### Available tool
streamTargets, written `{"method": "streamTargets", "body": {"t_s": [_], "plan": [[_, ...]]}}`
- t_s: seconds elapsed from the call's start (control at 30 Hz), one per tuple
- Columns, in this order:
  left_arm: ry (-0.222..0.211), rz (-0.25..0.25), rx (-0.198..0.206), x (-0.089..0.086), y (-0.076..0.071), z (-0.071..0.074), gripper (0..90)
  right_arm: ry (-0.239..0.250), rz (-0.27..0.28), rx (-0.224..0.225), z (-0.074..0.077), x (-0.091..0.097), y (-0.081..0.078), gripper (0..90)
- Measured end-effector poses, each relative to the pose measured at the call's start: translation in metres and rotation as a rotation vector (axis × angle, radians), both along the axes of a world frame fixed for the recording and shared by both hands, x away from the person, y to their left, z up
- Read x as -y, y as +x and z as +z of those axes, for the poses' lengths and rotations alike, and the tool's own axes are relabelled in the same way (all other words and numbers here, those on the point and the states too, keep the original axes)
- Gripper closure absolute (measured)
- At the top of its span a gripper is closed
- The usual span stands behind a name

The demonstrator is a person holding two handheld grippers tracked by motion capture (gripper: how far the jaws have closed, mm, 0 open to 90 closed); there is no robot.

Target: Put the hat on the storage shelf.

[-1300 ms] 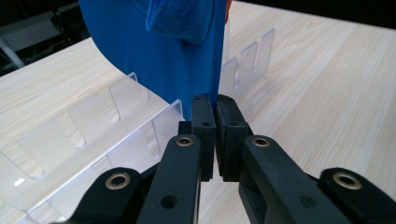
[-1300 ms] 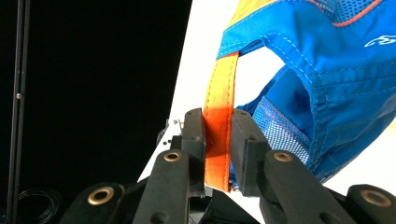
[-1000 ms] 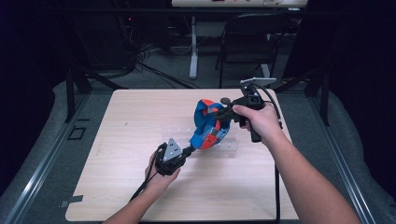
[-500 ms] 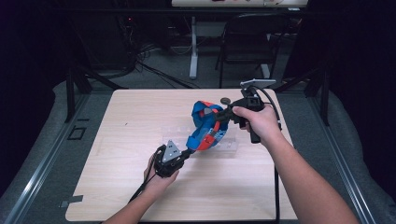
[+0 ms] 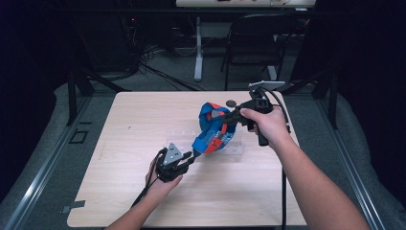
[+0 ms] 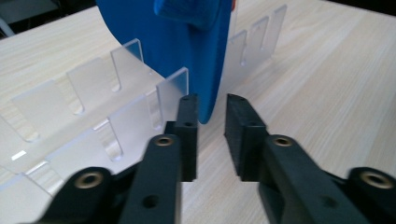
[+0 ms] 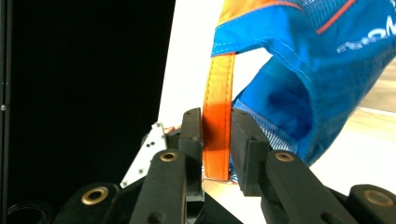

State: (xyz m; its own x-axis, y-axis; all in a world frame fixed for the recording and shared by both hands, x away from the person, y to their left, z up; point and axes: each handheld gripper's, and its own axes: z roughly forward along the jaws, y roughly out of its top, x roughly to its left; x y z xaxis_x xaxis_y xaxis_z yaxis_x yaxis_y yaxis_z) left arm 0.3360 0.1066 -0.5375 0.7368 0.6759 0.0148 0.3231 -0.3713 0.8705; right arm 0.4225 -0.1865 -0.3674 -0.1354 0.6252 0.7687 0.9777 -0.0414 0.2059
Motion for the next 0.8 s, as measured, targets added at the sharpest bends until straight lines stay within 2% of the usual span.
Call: {"method": "streamTargets", "body": {"t_s": [0.03, 0.1, 0.23, 0.3, 0.33, 0.37, 0.47, 0.5, 0.57, 0.8], "plan": [[-0.018, 0.005, -0.006, -0.001, 0.001, 0.001, 67.8, -0.005, 0.000, 0.000, 0.000, 0.001, 0.000, 74.1], [-0.028, 0.023, -0.009, -0.004, 0.002, 0.002, 60.9, 0.001, -0.012, -0.001, 0.000, 0.003, 0.000, 71.9], [-0.019, 0.025, -0.037, -0.009, 0.003, 0.001, 52.7, -0.010, -0.010, 0.018, 0.000, 0.007, -0.001, 66.9], [-0.017, 0.026, -0.039, -0.011, 0.003, 0.000, 51.5, -0.025, -0.012, 0.019, 0.000, 0.008, -0.003, 66.3], [-0.013, 0.030, -0.045, -0.012, 0.003, 0.000, 50.9, -0.032, -0.016, 0.035, -0.001, 0.008, -0.003, 65.9], [-0.007, 0.034, -0.046, -0.013, 0.002, 0.000, 50.5, -0.056, -0.008, 0.034, -0.001, 0.010, -0.003, 65.8], [-0.001, 0.040, -0.059, -0.016, 0.002, 0.000, 50.1, -0.062, -0.029, 0.045, -0.002, 0.011, -0.004, 65.0], [-0.002, 0.046, -0.061, -0.017, 0.001, 0.000, 49.8, -0.069, -0.025, 0.036, -0.002, 0.012, -0.005, 65.0], [0.001, 0.047, -0.065, -0.018, 0.002, -0.001, 49.7, -0.085, -0.025, 0.052, -0.003, 0.013, -0.006, 64.4], [0.001, 0.057, -0.073, -0.022, 0.002, 0.000, 49.7, -0.171, -0.033, 0.066, -0.004, 0.017, -0.013, 62.3]]}}
